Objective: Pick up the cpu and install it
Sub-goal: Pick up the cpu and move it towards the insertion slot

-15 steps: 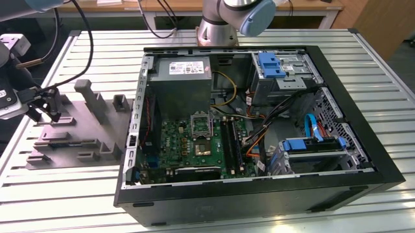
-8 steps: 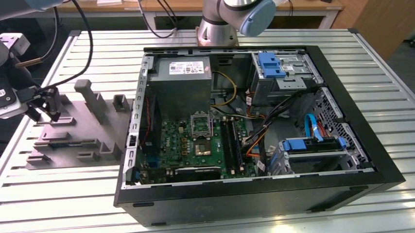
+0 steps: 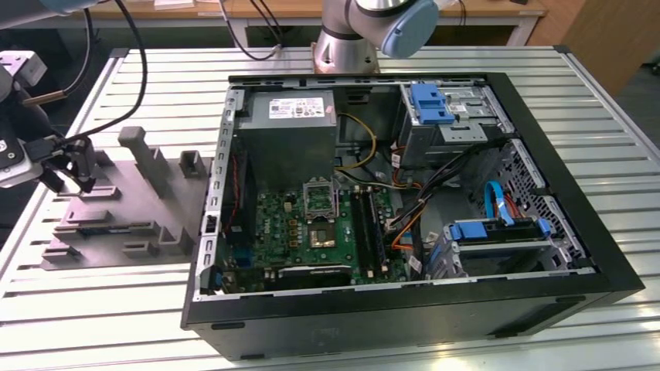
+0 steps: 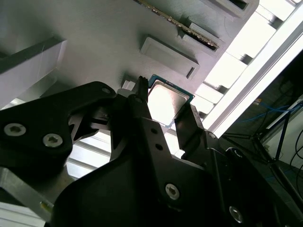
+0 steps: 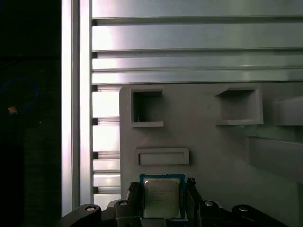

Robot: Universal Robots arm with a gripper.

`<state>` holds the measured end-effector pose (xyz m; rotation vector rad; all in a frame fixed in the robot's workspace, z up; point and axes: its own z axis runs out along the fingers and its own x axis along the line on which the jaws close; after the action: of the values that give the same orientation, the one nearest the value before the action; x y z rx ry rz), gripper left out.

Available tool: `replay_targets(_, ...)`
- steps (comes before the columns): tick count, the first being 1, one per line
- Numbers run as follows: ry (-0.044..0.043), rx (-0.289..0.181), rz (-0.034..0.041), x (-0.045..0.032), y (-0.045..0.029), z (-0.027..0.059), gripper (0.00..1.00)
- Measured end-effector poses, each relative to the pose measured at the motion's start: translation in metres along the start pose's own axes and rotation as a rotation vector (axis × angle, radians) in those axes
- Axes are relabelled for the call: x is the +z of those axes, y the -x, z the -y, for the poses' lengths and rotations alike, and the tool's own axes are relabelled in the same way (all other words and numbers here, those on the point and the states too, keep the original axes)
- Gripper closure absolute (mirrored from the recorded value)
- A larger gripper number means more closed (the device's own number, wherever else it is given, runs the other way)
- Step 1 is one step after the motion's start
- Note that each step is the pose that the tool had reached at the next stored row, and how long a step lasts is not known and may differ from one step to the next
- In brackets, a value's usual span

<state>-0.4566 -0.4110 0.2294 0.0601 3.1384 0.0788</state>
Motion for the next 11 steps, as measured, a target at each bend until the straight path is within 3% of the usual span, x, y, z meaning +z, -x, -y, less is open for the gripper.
replay_targets(11,0.0000,0.000,-0.0001,-0.0019,0.0000,-0.0001,0.53)
